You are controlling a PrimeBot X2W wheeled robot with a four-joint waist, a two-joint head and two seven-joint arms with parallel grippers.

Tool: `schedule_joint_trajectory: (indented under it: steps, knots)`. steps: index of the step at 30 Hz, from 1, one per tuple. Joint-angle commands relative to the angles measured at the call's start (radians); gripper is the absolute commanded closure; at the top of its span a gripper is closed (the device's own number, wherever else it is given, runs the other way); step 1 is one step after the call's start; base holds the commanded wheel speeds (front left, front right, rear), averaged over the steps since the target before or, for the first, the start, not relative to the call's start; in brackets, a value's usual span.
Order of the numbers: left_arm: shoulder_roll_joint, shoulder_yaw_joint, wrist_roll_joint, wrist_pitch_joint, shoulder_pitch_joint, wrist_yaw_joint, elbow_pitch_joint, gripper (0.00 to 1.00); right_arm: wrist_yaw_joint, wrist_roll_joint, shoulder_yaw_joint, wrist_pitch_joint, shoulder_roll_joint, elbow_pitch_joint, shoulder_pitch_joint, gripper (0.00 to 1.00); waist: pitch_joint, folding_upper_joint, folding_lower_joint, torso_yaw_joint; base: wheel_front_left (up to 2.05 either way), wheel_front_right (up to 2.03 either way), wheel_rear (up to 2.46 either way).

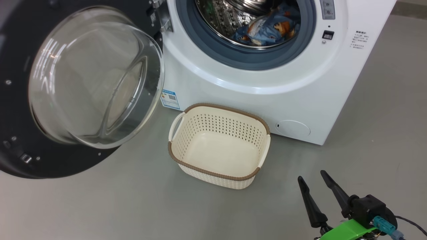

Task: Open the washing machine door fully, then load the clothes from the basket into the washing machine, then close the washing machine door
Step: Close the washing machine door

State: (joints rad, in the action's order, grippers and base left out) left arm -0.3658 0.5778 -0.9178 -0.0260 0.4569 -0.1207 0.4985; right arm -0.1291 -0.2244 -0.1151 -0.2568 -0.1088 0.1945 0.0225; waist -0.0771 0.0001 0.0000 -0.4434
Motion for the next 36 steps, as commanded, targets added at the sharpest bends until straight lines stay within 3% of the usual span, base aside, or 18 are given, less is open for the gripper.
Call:
schedule_joint_trajectory:
  steps: [1, 6, 12, 20, 36]
  knots:
    - [-0.077, 0.034, -0.048, 0.037, 0.059, -0.009, 0.025, 1.0, -0.002, -0.004, -0.022, -0.005, -0.014, -0.027, 0.038, 0.0, -0.015, -0.0001, 0.0, 0.008, 0.0, 0.0, 0.0]
    - [-0.112, 0.091, -0.184, 0.121, 0.14, -0.009, 0.172, 1.0, -0.002, -0.002, -0.025, -0.005, -0.028, -0.026, 0.053, 0.0, -0.042, -0.0001, 0.0, 0.022, 0.0, 0.0, 0.0]
    - [-0.129, 0.131, -0.337, 0.251, 0.204, -0.01, 0.246, 1.0, -0.002, -0.004, -0.024, -0.005, -0.05, -0.021, 0.07, 0.0, -0.075, -0.0001, 0.0, 0.045, 0.0, 0.0, 0.0]
    - [-0.147, 0.146, -0.419, 0.328, 0.195, -0.01, 0.257, 1.0, -0.002, -0.002, -0.024, -0.002, -0.072, -0.028, 0.08, 0.0, -0.099, -0.0001, 0.0, 0.076, 0.0, 0.0, 0.0]
    - [-0.126, 0.104, -0.522, 0.518, 0.108, -0.01, 0.196, 1.0, -0.002, -0.002, -0.026, 0.011, -0.069, -0.046, 0.081, 0.0, -0.097, -0.0001, 0.0, 0.096, 0.0, 0.0, 0.0]
